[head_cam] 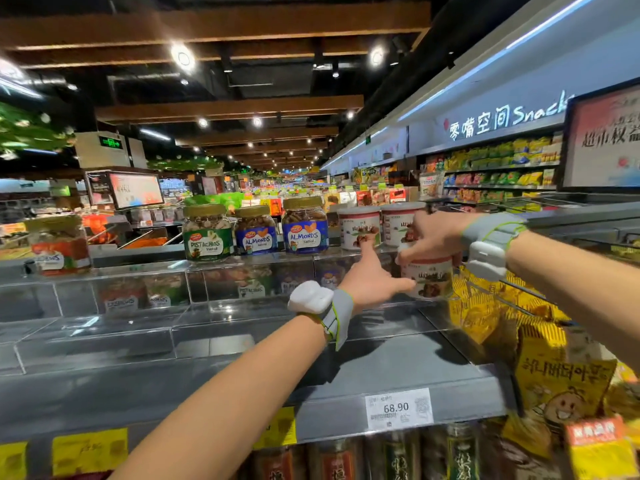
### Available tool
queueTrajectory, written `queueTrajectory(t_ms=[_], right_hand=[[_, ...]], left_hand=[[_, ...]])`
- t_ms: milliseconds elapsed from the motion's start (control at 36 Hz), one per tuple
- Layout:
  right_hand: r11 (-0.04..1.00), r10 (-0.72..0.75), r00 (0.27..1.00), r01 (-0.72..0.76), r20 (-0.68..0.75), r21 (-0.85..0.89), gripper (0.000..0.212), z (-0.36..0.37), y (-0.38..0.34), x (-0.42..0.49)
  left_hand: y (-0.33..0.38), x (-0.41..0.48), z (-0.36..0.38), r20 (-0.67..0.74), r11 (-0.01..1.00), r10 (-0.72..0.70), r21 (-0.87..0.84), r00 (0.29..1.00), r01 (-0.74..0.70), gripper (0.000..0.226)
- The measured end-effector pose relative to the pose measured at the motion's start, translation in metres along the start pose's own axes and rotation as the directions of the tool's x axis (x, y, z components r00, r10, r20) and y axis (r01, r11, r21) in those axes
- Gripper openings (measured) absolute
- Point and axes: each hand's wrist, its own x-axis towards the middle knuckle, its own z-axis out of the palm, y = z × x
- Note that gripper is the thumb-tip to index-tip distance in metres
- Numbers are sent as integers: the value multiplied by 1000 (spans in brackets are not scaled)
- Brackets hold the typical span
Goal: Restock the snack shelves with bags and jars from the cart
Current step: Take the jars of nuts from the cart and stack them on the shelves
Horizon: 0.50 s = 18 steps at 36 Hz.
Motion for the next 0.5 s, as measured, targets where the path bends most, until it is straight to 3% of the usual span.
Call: queueTrajectory(t_ms=[167, 278, 500], right_hand=[[999, 9, 1000, -9, 11, -48, 80, 2, 0, 8], [999, -43, 999, 42, 28, 22, 50, 2, 6, 10], [996, -51, 997, 54, 60, -64, 67, -2, 13, 7]], left_hand=[[-7, 5, 11, -11, 995, -25, 100, 1000, 25, 97], [-1, 5, 17, -1, 985, -22, 168, 1000, 21, 91], [-3, 6, 22, -43, 947, -5, 321, 999, 19, 87]])
